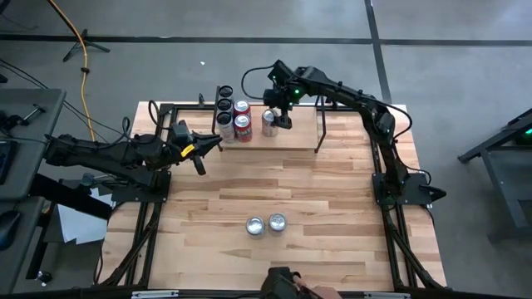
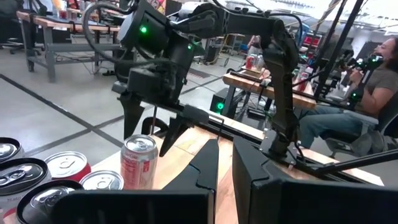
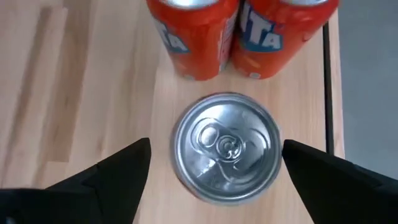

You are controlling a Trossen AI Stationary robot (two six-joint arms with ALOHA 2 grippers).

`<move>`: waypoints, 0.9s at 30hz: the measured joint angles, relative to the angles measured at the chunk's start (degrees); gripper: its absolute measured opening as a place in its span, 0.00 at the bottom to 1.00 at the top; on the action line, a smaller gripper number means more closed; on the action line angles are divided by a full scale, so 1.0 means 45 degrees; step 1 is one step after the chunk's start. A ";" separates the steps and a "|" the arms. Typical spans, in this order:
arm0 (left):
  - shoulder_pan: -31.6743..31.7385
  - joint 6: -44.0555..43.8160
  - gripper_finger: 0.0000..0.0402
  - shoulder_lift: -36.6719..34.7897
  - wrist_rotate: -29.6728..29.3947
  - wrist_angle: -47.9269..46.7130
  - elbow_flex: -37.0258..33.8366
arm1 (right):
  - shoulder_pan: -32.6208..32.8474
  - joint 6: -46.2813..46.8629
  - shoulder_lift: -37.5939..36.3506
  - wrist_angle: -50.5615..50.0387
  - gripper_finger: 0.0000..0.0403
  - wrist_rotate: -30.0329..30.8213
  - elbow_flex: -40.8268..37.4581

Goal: Place canned beverage on shelf
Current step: Put the top right silver soda can on the shelf

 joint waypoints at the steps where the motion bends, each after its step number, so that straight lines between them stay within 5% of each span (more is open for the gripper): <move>1: 0.0000 -0.0005 0.01 0.0000 0.0000 -0.0002 0.0000 | 0.0073 -0.0127 0.0074 -0.0008 0.87 0.0189 0.0000; 15: 0.0005 -0.0015 0.01 0.0000 0.0020 -0.0012 0.0000 | 0.0514 0.0389 0.0361 0.0203 0.83 0.1792 -0.0010; 21: 0.0005 0.0354 0.01 0.0000 0.0019 -0.0016 0.0000 | 0.0742 0.2481 0.0361 0.0356 0.70 0.2074 -0.0010; 27: 0.0005 0.1093 0.01 0.0000 0.0005 -0.0016 0.0000 | 0.1232 0.6265 0.0368 0.1000 0.70 0.2961 -0.0010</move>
